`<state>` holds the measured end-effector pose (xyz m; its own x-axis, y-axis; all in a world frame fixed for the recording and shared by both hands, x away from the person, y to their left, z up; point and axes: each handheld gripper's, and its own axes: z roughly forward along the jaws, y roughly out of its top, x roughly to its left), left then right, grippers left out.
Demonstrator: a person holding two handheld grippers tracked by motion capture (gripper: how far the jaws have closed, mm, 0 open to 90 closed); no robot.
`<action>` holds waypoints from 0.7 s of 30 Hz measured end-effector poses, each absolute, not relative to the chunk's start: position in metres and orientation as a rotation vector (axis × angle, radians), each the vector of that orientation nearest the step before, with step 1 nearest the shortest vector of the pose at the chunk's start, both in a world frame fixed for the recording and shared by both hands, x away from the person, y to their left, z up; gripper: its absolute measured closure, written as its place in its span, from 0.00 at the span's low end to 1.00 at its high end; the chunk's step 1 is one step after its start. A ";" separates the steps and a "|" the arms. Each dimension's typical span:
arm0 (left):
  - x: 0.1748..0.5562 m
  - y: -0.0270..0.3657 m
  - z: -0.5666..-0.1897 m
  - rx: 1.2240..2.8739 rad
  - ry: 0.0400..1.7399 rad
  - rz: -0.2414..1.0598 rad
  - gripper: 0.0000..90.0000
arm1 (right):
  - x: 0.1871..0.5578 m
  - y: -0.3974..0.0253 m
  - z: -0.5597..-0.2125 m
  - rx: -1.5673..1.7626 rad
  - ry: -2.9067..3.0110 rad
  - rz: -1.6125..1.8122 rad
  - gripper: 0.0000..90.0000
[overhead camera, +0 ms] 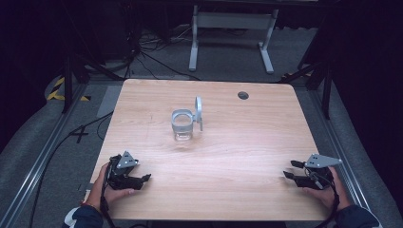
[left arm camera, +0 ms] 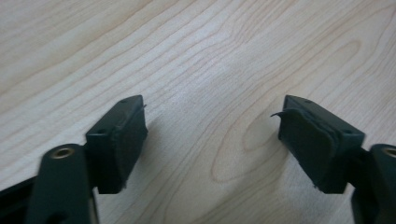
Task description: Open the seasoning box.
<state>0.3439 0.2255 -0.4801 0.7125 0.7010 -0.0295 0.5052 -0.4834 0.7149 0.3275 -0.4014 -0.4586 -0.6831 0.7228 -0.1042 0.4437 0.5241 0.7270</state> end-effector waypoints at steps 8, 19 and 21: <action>0.343 0.224 -0.481 2.187 0.930 0.371 0.17 | 0.323 -0.413 -0.466 1.049 2.343 1.047 0.36; 0.342 0.223 -0.481 2.177 0.955 0.385 0.17 | 0.323 -0.412 -0.466 1.047 2.346 1.046 0.35; 0.341 0.223 -0.482 2.173 0.960 0.383 0.17 | 0.323 -0.412 -0.467 1.055 2.338 1.033 0.31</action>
<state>0.3415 0.2227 -0.4815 0.6786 0.7343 -0.0176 0.5209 -0.4643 0.7163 0.3234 -0.4125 -0.4666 -0.6488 0.7601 -0.0360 0.4853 0.4498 0.7498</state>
